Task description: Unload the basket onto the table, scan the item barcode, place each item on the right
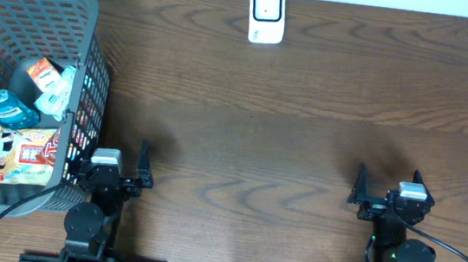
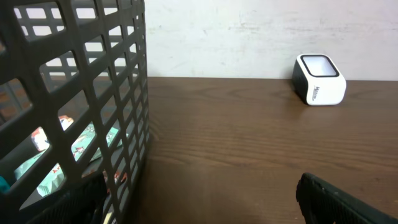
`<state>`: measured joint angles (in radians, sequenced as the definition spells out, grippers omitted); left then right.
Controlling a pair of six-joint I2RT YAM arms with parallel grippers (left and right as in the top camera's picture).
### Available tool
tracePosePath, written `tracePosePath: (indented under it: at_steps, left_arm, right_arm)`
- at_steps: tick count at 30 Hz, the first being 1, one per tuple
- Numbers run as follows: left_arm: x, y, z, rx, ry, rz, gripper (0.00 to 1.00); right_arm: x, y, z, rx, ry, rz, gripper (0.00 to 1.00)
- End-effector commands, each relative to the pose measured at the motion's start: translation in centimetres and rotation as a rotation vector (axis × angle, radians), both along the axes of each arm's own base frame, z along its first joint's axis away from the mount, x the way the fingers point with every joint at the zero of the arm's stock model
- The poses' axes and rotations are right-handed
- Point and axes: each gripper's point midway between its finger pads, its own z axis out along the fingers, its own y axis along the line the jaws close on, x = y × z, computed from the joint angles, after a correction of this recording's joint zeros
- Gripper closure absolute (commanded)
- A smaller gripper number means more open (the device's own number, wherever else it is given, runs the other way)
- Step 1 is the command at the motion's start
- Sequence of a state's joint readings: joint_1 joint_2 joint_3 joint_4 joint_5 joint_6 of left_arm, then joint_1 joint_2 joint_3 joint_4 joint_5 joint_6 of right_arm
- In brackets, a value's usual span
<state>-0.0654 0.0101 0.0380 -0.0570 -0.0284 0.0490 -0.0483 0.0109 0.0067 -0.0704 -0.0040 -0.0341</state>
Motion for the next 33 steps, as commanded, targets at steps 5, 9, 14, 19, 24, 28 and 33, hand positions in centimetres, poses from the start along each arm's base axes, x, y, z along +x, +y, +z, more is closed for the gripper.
tracePosePath:
  at_steps: [5, 9, 14, 19, 24, 28, 33]
  left_arm:
    - [0.04, -0.02, -1.88, -0.006, 0.043, -0.001, 0.02]
    - [0.04, -0.01, -1.88, -0.006, 0.043, -0.001, 0.02]
    - [0.04, -0.01, -1.88, -0.006, 0.043, -0.001, 0.02]
    - [0.04, 0.19, -1.81, 0.006, 0.040, 0.009, 0.02]
    - [0.03, 0.51, -1.79, 0.027, 0.040, 0.025, 0.02]
    - [0.03, 0.51, -1.78, 0.027, 0.039, 0.025, 0.02]
    - [0.11, 0.49, -1.24, 0.023, 0.017, 0.025, 0.02]
  right_arm:
    - [-0.01, 0.18, -0.06, -0.008, 0.001, 0.010, 0.01]
    - [-0.01, 0.18, -0.06, -0.008, 0.001, 0.010, 0.01]
    - [-0.01, 0.18, -0.06, -0.008, 0.001, 0.010, 0.01]
    - [-0.01, 0.18, -0.06, -0.008, 0.001, 0.010, 0.01]
    - [-0.01, 0.18, -0.06, -0.008, 0.001, 0.010, 0.01]
    - [-0.01, 0.18, -0.06, -0.008, 0.001, 0.010, 0.01]
    - [-0.01, 0.18, -0.05, -0.008, 0.001, 0.010, 0.01]
